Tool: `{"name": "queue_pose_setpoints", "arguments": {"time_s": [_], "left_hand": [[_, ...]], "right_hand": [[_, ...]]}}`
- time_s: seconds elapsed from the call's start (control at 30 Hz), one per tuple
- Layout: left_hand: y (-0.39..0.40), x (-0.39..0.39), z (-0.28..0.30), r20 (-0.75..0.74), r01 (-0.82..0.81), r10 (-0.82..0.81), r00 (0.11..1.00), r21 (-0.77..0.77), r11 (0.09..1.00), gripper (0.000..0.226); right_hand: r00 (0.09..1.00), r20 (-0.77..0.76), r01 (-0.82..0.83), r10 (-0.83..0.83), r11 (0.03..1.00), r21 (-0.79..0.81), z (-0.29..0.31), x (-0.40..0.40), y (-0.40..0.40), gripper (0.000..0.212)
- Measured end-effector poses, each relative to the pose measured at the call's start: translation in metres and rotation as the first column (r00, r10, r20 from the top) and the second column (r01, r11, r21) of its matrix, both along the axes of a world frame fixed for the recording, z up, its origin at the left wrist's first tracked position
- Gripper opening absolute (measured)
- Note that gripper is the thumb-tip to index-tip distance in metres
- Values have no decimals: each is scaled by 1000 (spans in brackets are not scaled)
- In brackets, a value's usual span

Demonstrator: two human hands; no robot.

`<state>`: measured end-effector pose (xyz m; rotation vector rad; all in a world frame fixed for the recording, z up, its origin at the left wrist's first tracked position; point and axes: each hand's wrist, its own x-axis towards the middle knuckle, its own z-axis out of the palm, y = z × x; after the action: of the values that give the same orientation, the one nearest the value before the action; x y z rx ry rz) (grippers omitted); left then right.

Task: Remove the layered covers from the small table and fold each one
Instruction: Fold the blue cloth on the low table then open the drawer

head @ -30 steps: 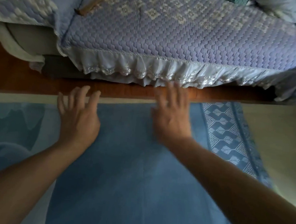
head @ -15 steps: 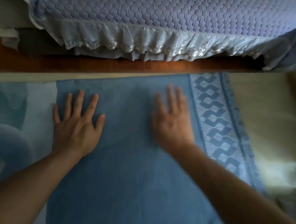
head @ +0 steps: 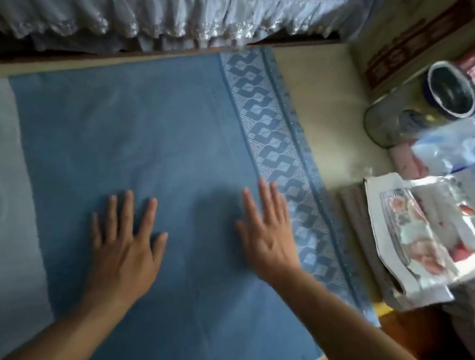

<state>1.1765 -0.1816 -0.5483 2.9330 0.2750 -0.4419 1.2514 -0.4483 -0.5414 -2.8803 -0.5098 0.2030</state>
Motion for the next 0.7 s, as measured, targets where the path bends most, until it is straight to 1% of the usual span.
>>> {"name": "queue_pose_setpoints", "arguments": {"time_s": [0.03, 0.07, 0.1, 0.13, 0.17, 0.2, 0.23, 0.27, 0.3, 0.33, 0.37, 0.4, 0.43, 0.47, 0.5, 0.53, 0.57, 0.6, 0.63, 0.67, 0.7], "left_hand": [[-23, -32, -1, -3, 71, -71, 997, -19, 997, 70], [-43, -62, -3, -3, 146, -146, 989, -52, 988, 70], [-60, -89, -4, 6, 219, -220, 976, -86, 972, 69], [-73, -115, -5, 12, 283, -283, 959, -112, 953, 69], [-82, -137, -5, 9, 330, -332, 943, -124, 936, 69], [-85, -157, -6, 10, 364, -366, 931, -123, 923, 69], [-86, -175, -7, 14, 393, -394, 919, -114, 912, 68], [-83, -190, -8, 13, 405, -406, 914, -101, 909, 68], [-79, -204, -6, 10, 397, -398, 917, -89, 913, 68], [-75, -215, -4, 3, 382, -383, 924, -82, 921, 68], [-74, -228, -2, 0, 367, -368, 930, -73, 927, 68], [-75, -240, 1, -9, 364, -365, 931, -63, 929, 69], [-78, -250, 4, -35, 372, -374, 927, -62, 926, 69], [-83, -259, 7, -72, 378, -383, 921, -67, 923, 70], [-88, -266, 9, -111, 376, -383, 917, -77, 923, 70], [-93, -269, 14, -149, 356, -365, 919, -83, 931, 70], [-98, -268, 17, -175, 322, -332, 927, -81, 943, 70], [-103, -266, 20, -197, 283, -292, 936, -74, 956, 74], [-110, -266, 22, -214, 247, -256, 943, -67, 967, 79], [-116, -266, 24, -233, 217, -224, 946, -58, 975, 81], [-122, -265, 26, -221, 189, -193, 956, -40, 981, 81]], "right_hand": [[990, -14, -141, 142, 989, 43, -2, -46, 13, 59], [975, -38, -219, 221, 974, 55, -5, -85, 13, 58], [971, -51, -234, 235, 972, 32, -10, -115, -1, 57], [986, -50, -159, 158, 987, -16, -16, -139, -26, 57], [999, -42, -11, 9, 999, -54, -20, -156, -59, 58], [975, -43, 214, -218, 973, -84, -20, -169, -93, 58], [907, -39, 411, -419, 902, -134, -13, -178, -121, 59], [840, -48, 520, -540, 828, -207, -14, -184, -150, 58], [813, -49, 554, -581, 796, -244, -8, -188, -167, 56], [785, -85, 583, -614, 778, -235, -15, -189, -184, 56], [722, -142, 659, -677, 735, -157, -17, -185, -188, 62], [559, -264, 809, -786, 587, -35, -15, -179, -187, 76], [350, -397, 936, -849, 335, 107, -12, -172, -183, 90], [130, -550, 981, -825, 28, 190, -6, -167, -179, 95], [-9, -697, 954, -717, -214, 208, 1, -166, -178, 83], [-89, -810, 905, -579, -387, 177, 8, -166, -178, 68], [-138, -859, 872, -492, -472, 131, 13, -165, -176, 58], [-161, -873, 860, -460, -500, 105, 15, -165, -177, 54], [-154, -878, 859, -453, -500, 108, 20, -166, -178, 51], [-151, -858, 876, -492, -469, 114, 21, -166, -181, 47], [-142, -836, 898, -531, -424, 118, 23, -164, -183, 43]]}}
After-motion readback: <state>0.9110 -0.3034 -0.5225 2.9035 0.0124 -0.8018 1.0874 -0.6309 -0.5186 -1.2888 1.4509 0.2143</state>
